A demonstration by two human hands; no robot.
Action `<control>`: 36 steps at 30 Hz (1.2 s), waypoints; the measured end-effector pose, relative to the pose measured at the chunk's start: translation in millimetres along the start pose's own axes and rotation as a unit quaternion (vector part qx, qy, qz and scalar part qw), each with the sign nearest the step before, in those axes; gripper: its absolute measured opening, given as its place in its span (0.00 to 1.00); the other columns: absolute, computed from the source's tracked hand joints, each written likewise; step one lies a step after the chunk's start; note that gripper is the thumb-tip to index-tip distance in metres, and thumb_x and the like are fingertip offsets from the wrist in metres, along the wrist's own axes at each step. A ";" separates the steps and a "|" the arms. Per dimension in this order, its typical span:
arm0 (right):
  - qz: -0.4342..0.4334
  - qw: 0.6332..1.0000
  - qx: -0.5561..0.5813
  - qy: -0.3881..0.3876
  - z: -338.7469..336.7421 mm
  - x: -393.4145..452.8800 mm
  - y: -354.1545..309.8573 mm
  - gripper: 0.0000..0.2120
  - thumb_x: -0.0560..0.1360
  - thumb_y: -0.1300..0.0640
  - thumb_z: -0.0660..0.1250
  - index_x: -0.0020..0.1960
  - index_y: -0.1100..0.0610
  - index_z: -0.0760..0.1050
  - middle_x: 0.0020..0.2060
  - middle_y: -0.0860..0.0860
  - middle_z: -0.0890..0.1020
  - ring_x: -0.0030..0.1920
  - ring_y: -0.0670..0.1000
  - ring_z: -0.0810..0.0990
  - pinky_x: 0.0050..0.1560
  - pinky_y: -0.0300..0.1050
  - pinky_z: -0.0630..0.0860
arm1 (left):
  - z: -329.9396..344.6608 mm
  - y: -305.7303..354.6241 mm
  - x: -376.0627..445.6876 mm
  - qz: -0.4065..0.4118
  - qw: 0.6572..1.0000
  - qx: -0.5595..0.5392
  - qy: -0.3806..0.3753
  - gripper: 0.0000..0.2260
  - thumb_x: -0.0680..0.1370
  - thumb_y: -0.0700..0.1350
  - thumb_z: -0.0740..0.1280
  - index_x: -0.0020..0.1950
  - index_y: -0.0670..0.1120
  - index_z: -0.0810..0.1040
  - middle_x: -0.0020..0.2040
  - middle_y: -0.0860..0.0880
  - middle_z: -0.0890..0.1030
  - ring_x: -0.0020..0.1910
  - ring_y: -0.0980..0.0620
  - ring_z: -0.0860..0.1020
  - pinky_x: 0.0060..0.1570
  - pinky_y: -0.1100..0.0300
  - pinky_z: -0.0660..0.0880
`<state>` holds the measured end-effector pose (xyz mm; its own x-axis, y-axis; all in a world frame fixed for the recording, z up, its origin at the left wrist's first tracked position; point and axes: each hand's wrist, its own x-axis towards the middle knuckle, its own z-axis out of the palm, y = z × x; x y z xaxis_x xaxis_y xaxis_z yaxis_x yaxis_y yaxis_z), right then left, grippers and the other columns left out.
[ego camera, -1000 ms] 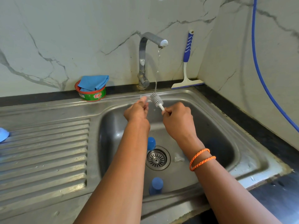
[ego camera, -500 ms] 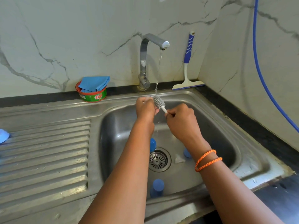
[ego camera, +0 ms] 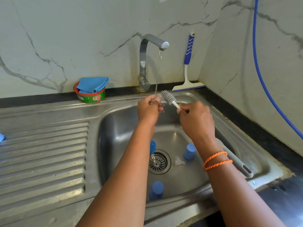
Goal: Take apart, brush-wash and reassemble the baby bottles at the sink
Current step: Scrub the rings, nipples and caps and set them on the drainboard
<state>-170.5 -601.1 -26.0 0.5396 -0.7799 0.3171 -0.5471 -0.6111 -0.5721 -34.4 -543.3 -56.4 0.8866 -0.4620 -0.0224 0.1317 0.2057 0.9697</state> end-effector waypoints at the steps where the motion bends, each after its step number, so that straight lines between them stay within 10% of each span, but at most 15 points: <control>1: 0.000 1.000 -0.003 -0.009 -1.4 -0.6 0.0 0.08 0.81 0.52 0.68 0.54 0.48 0.87 0.41 0.55 0.83 0.43 0.62 0.81 0.46 0.58 0.81 | -0.3 0.9 -0.3 -0.012 1.000 -0.029 -0.002 0.10 0.84 0.39 0.66 0.64 0.42 0.82 0.43 0.46 0.81 0.37 0.54 0.77 0.55 0.52 0.82; 14: -0.041 0.998 0.016 0.034 13.8 2.4 -6.0 0.09 0.82 0.51 0.66 0.45 0.50 0.81 0.36 0.54 0.79 0.38 0.61 0.78 0.40 0.54 0.79 | -3.1 7.4 -4.5 -0.094 0.989 -0.117 -0.018 0.07 0.86 0.39 0.62 0.52 0.39 0.79 0.37 0.43 0.79 0.34 0.48 0.80 0.46 0.53 0.86; 36: -0.041 0.999 0.013 0.005 16.7 1.7 2.4 0.10 0.80 0.53 0.66 0.41 0.52 0.81 0.34 0.53 0.78 0.36 0.61 0.77 0.35 0.50 0.73 | -9.2 10.2 -5.8 -0.151 0.946 -0.287 0.028 0.07 0.84 0.38 0.66 0.60 0.37 0.79 0.46 0.40 0.84 0.47 0.45 0.85 0.54 0.51 0.84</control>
<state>-160.3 -601.6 -39.5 0.5762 -0.7281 0.3714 -0.4837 -0.6700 -0.5631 -34.2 -530.6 -48.6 0.7899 -0.5314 -0.3060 0.5874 0.5127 0.6261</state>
